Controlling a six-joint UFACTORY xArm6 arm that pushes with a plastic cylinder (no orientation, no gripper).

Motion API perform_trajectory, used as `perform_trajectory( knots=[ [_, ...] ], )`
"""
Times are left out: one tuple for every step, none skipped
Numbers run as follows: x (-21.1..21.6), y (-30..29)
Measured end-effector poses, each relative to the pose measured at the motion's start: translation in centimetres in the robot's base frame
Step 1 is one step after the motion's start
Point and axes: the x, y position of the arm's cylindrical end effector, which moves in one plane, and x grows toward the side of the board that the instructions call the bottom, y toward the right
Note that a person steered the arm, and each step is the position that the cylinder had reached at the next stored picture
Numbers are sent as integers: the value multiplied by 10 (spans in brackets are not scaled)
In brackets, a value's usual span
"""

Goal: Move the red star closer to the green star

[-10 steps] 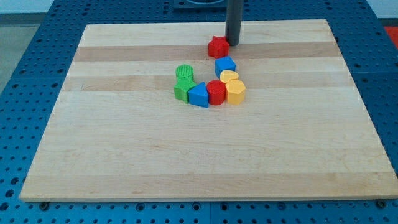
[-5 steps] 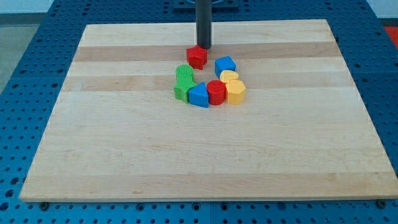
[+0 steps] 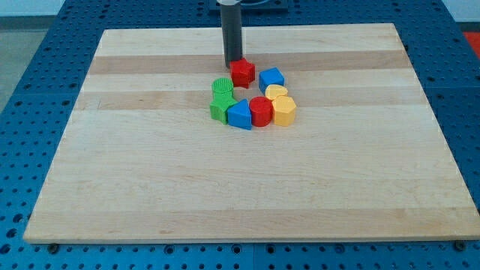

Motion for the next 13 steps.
perform_trajectory(
  knots=[
    [4, 14],
    [8, 18],
    [13, 18],
    [22, 18],
    [25, 18],
    [24, 18],
    [24, 21],
    [23, 26],
    [22, 38],
    [22, 46],
    [29, 46],
    [46, 39],
    [50, 33]
  ],
)
